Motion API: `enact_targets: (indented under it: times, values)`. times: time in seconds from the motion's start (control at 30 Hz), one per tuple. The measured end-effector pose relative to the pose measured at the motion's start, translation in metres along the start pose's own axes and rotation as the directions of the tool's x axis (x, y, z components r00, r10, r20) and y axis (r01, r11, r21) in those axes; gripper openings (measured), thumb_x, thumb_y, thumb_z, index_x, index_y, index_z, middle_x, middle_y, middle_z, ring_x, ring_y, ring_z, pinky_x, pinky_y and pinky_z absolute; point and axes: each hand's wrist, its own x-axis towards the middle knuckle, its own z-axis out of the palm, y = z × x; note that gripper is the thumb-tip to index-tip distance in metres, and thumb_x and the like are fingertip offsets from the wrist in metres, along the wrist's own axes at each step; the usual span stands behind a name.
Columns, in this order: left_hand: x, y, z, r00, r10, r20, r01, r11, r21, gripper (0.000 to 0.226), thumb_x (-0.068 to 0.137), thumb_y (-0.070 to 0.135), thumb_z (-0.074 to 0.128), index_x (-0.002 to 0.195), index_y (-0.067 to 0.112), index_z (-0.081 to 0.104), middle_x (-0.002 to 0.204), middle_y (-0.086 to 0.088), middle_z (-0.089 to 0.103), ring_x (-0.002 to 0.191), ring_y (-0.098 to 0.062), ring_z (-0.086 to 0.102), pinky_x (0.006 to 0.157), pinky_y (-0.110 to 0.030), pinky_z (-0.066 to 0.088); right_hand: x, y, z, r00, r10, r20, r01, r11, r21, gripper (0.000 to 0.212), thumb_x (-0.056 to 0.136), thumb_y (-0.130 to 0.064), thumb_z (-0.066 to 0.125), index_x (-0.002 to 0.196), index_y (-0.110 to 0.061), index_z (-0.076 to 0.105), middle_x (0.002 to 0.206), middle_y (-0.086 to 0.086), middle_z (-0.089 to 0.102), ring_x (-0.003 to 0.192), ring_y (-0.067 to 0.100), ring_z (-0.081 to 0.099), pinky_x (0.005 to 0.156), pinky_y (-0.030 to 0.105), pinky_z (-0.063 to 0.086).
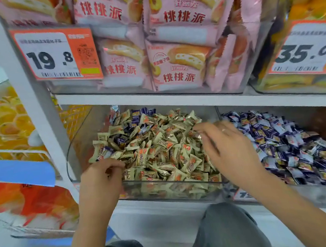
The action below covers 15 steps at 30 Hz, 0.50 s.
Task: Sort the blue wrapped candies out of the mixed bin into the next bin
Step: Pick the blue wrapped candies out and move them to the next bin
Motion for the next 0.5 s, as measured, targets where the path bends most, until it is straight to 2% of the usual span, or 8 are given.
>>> enact_targets:
  times: [0.07, 0.13, 0.2, 0.27, 0.33, 0.4, 0.43, 0.5]
  values:
    - [0.0, -0.002, -0.002, 1.0, -0.019, 0.003, 0.019, 1.0, -0.004, 0.028, 0.086, 0.001, 0.055, 0.08, 0.024, 0.069, 0.07, -0.003, 0.069, 0.059, -0.007, 0.061, 0.057, -0.015, 0.044, 0.032, -0.029, 0.028, 0.976, -0.099, 0.192, 0.079, 0.991, 0.109, 0.021, 0.089, -0.007, 0.057, 0.108, -0.015, 0.06, 0.089, 0.005, 0.067, 0.084, 0.025, 0.062, 0.063, 0.04, 0.056]
    - [-0.001, -0.002, -0.004, 1.0, -0.027, -0.001, 0.027, 1.0, -0.008, 0.028, 0.085, 0.0, 0.055, 0.08, 0.024, 0.069, 0.068, -0.001, 0.068, 0.059, -0.004, 0.061, 0.054, -0.007, 0.042, 0.068, -0.043, 0.067, 0.918, -0.122, 0.378, 0.072, 0.987, 0.144, 0.028, 0.092, -0.006, 0.051, 0.118, -0.017, 0.056, 0.107, 0.006, 0.065, 0.089, 0.024, 0.062, 0.074, 0.039, 0.055]
    - [0.0, -0.003, -0.006, 0.999, -0.041, -0.008, 0.041, 0.999, -0.021, 0.026, 0.085, 0.0, 0.056, 0.081, 0.02, 0.071, 0.068, 0.005, 0.066, 0.066, 0.0, 0.06, 0.055, -0.007, 0.042, 0.101, -0.044, 0.108, 0.846, -0.109, 0.521, 0.073, 0.993, 0.089, 0.037, 0.091, -0.001, 0.048, 0.126, -0.014, 0.052, 0.113, 0.01, 0.061, 0.088, 0.024, 0.061, 0.078, 0.038, 0.053]
    - [0.003, -0.005, -0.008, 0.999, -0.049, -0.01, 0.049, 0.999, -0.017, 0.024, 0.085, 0.003, 0.057, 0.081, 0.021, 0.073, 0.072, 0.012, 0.065, 0.063, 0.0, 0.06, 0.053, -0.011, 0.043, 0.124, -0.04, 0.14, 0.754, -0.077, 0.653, 0.103, 0.995, -0.002, 0.044, 0.089, 0.003, 0.044, 0.129, -0.012, 0.05, 0.117, 0.015, 0.058, 0.096, 0.028, 0.06, 0.085, 0.042, 0.052]
    - [0.008, -0.009, -0.009, 0.999, -0.037, -0.008, 0.037, 0.999, 0.002, 0.023, 0.084, 0.007, 0.058, 0.08, 0.025, 0.073, 0.077, 0.016, 0.065, 0.064, 0.0, 0.059, 0.06, -0.015, 0.047, 0.133, -0.036, 0.159, 0.691, -0.057, 0.721, 0.096, 0.995, -0.013, 0.039, 0.091, 0.0, 0.042, 0.127, -0.012, 0.052, 0.12, 0.014, 0.058, 0.098, 0.027, 0.06, 0.088, 0.041, 0.05]
    - [0.013, -0.011, -0.012, 0.999, -0.035, 0.009, 0.034, 0.999, 0.036, 0.023, 0.085, 0.01, 0.058, 0.079, 0.028, 0.072, 0.078, 0.017, 0.065, 0.068, -0.002, 0.06, 0.066, -0.028, 0.053, 0.138, -0.032, 0.166, 0.681, -0.045, 0.731, 0.02, 0.999, 0.043, 0.031, 0.094, -0.008, 0.044, 0.122, -0.013, 0.056, 0.123, 0.011, 0.058, 0.086, 0.018, 0.06, 0.081, 0.032, 0.048]
    - [0.015, -0.011, -0.012, 0.999, -0.036, 0.021, 0.035, 0.998, 0.056, 0.024, 0.085, 0.01, 0.057, 0.079, 0.029, 0.071, 0.077, 0.017, 0.065, 0.066, -0.002, 0.061, 0.065, -0.026, 0.053, 0.139, -0.029, 0.168, 0.682, -0.04, 0.731, -0.029, 0.996, 0.081, 0.029, 0.094, -0.011, 0.047, 0.121, -0.013, 0.057, 0.126, 0.011, 0.055, 0.084, 0.015, 0.059, 0.077, 0.029, 0.044]
    - [0.016, -0.01, -0.013, 0.998, -0.047, 0.042, 0.043, 0.995, 0.087, 0.025, 0.087, 0.011, 0.055, 0.08, 0.031, 0.069, 0.072, 0.019, 0.063, 0.064, 0.003, 0.062, 0.057, -0.012, 0.046, 0.141, -0.022, 0.173, 0.675, -0.054, 0.736, -0.056, 0.991, 0.124, 0.028, 0.092, -0.014, 0.055, 0.119, -0.014, 0.057, 0.135, 0.013, 0.049, 0.091, 0.018, 0.06, 0.075, 0.026, 0.036]
